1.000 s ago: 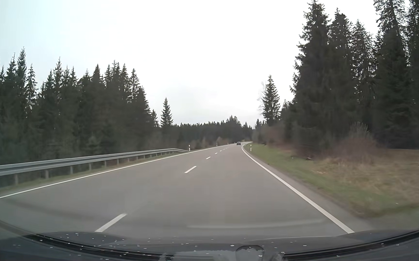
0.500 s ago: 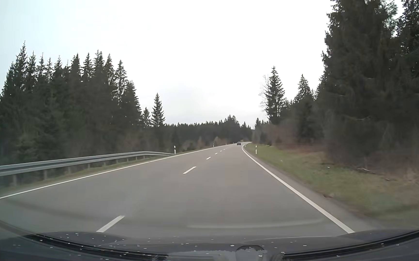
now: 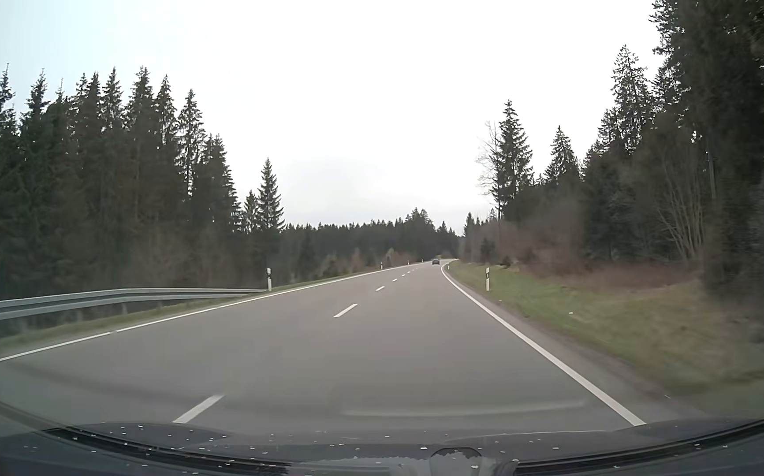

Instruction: Follow the waypoints while adhering to traffic rules and regulations

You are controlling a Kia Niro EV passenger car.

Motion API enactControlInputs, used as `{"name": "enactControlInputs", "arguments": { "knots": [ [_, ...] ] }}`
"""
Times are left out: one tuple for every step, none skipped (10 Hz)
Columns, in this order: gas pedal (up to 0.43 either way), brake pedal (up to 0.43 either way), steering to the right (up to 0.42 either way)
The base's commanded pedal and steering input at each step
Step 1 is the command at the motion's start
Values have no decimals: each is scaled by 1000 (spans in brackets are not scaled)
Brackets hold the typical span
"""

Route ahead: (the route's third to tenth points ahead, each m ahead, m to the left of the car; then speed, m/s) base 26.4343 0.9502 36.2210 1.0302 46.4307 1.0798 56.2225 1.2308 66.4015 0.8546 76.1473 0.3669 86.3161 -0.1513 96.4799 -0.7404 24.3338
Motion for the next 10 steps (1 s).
{"name": "enactControlInputs", "arguments": {
  "knots": [
    [299,0,2],
    [311,0,3],
    [311,0,2],
    [311,0,2],
    [311,0,2],
    [311,0,2],
    [299,0,3],
    [299,0,2],
    [287,0,2],
    [287,0,3]
  ]
}}
